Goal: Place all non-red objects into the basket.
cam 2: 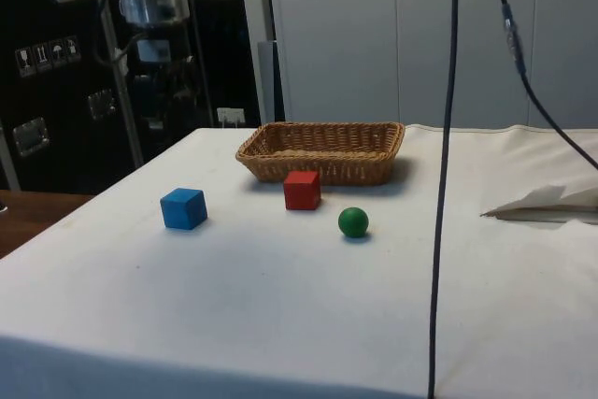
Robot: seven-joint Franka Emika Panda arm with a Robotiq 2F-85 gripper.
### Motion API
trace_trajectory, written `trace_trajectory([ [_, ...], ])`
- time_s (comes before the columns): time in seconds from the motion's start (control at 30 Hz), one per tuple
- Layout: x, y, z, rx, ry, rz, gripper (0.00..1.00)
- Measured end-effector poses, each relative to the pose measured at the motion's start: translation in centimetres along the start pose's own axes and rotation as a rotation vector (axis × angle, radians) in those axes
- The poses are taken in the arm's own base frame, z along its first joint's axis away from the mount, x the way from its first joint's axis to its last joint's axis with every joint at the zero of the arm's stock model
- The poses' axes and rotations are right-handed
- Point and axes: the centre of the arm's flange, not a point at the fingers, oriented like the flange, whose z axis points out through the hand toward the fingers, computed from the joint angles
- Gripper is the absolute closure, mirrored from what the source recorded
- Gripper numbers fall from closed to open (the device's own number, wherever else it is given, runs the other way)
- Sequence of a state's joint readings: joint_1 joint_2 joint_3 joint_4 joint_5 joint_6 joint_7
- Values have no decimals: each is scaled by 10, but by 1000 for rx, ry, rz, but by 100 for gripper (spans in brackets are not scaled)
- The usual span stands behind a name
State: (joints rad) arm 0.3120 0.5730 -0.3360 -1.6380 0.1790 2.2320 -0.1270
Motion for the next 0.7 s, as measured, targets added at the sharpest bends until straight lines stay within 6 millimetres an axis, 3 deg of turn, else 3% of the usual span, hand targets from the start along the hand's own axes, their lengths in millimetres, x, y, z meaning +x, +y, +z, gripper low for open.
trace_trajectory([
  [0.3, 13, 4, 26, 12, -2, 12, 0],
  [0.7, 13, 9, 52, 38, 6, 1, 0],
])
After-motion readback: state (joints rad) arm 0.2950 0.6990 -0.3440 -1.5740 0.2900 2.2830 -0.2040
